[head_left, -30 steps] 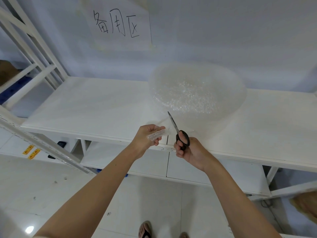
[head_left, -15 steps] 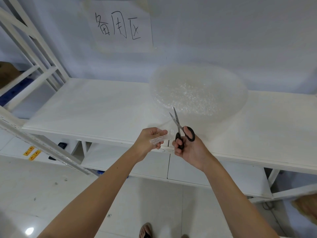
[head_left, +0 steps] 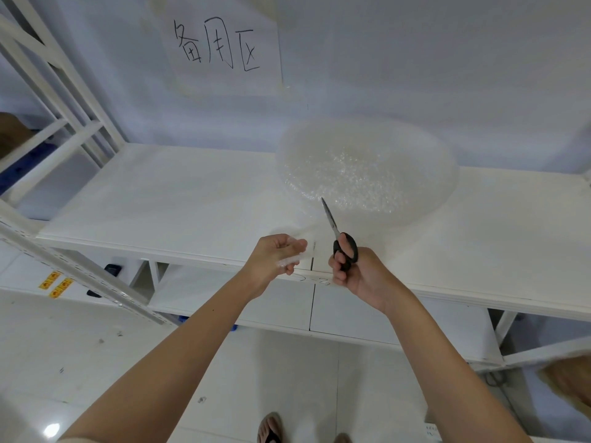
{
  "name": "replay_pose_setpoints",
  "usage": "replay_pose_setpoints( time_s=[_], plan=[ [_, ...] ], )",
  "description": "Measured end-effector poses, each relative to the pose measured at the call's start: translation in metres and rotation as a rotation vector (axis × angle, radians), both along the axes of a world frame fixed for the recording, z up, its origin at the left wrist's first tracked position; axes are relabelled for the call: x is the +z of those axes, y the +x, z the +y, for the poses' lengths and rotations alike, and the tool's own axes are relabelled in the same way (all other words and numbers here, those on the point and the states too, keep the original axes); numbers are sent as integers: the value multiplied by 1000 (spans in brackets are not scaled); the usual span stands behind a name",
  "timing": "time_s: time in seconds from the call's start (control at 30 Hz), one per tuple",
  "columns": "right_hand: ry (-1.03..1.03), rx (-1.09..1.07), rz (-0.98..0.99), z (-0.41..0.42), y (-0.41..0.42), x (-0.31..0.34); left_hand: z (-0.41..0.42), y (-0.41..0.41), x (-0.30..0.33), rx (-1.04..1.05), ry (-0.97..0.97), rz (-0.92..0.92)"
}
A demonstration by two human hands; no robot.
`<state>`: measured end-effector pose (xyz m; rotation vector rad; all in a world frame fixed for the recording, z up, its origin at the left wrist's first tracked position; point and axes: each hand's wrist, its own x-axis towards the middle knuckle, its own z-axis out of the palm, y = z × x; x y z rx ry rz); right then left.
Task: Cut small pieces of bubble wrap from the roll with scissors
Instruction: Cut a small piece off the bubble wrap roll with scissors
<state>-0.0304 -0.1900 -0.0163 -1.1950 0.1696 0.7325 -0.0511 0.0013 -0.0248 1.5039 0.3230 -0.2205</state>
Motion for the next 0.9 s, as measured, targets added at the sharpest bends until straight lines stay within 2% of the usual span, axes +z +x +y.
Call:
replay_pose_setpoints(
  time_s=[0.17,0.33,0.43,0.53,0.67,0.8,0.9],
  plan=[
    [-20,120,-27,-5,-12,6,7,-4,-3,50,-48,13],
    [-443,331,-273,-5,-37,25,9,-2,-4,65,-48,5],
    [-519,361,-407,-14,-51,42,8,2,-3,77,-64,-8],
    [-531,274,-517,-31,-52,60,5,4,-2,81,-59,-5],
    [-794,2,-631,-69,-19,48,-2,7,0,72,-54,-15],
    [-1075,-157,-529,-113,16,8,-9,8,2,65,-45,-22],
    [-1197,-215,-446,-130,35,-14,-10,10,2,75,-43,-33]
  ],
)
